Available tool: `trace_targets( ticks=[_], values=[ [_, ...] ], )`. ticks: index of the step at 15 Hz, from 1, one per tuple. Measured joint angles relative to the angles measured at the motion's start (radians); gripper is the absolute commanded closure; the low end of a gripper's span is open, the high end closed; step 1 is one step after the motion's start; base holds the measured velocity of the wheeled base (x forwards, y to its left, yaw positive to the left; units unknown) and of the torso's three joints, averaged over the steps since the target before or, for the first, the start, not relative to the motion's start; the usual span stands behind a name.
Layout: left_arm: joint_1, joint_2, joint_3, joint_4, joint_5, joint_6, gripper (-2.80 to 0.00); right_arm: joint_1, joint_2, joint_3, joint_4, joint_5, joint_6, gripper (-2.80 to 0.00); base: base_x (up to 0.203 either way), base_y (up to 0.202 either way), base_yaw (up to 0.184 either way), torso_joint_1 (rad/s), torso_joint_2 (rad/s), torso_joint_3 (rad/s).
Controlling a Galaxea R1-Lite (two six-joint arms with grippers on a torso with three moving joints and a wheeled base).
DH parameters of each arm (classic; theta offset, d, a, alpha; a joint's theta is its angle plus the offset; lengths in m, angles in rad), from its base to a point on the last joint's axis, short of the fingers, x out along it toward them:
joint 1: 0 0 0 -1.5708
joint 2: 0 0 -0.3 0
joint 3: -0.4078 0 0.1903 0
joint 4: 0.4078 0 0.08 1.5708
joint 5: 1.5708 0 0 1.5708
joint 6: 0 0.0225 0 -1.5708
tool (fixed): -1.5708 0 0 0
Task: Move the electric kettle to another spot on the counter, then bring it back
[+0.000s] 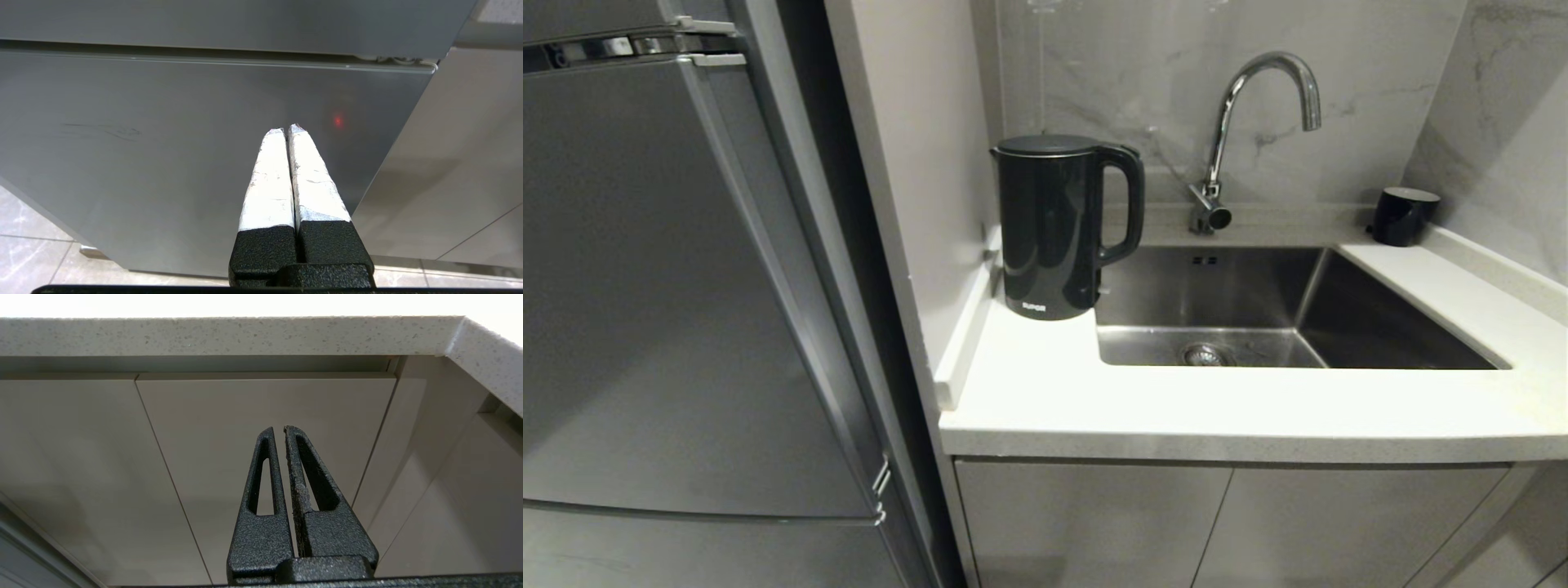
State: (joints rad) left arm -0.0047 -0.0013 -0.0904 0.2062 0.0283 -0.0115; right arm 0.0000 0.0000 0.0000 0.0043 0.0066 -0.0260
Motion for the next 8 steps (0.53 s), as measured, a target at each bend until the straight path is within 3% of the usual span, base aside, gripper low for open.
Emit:
trace_targets(
  ticks=[8],
  values=[
    [0.0, 0.0, 0.0, 0.0, 0.0, 0.0, 0.0, 0.0, 0.0, 0.0, 0.0, -0.001, 0.001, 0.0, 0.0, 0.0, 0.0, 0.0, 0.0, 0.004]
  ],
)
